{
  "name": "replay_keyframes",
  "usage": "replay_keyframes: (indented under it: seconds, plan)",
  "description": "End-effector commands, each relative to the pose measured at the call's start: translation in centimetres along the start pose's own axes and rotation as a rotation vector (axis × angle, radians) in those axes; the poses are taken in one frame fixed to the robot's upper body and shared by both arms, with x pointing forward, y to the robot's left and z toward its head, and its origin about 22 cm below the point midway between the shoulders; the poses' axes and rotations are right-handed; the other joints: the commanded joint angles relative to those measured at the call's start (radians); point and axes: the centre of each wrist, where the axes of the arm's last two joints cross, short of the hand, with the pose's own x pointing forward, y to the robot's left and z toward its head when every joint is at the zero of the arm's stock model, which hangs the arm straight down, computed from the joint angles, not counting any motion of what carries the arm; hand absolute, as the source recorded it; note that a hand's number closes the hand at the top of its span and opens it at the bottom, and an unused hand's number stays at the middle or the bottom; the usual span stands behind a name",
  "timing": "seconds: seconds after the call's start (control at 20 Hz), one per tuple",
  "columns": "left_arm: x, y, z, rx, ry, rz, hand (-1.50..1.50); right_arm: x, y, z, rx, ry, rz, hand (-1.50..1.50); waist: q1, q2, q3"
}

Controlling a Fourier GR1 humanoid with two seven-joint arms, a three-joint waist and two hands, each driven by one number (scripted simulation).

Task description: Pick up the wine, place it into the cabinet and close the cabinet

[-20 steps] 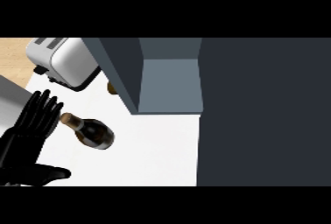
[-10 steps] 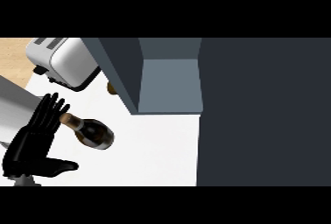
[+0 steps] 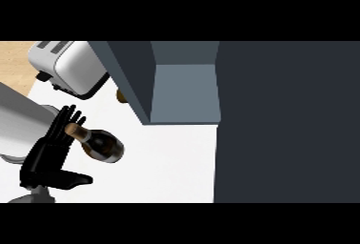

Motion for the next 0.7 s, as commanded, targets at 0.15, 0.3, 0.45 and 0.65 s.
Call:
replay_keyframes:
  seconds: [0.15,0.3,0.45,0.65]
  plan:
    - [-2.7,-2.4,0.2,-0.006,-0.006,0.004,-1.50,2.9,1.8,3.2,0.030,-0.071,-0.039,-1.50,0.002,-0.002,0.000]
    - [-2.9,-0.5,-0.4,0.003,0.007,0.013,-1.50,3.8,1.3,2.0,0.055,-0.051,-0.024,-1.50,0.004,0.000,0.000]
    - [-3.2,1.6,-0.7,0.000,0.027,0.017,-1.50,3.0,0.5,3.2,0.049,-0.078,-0.033,-1.50,-0.008,0.000,0.000]
    - [-4.4,0.3,1.1,-0.008,0.021,0.000,-1.50,3.0,1.4,2.7,0.020,-0.087,-0.036,-1.50,0.003,-0.001,0.000]
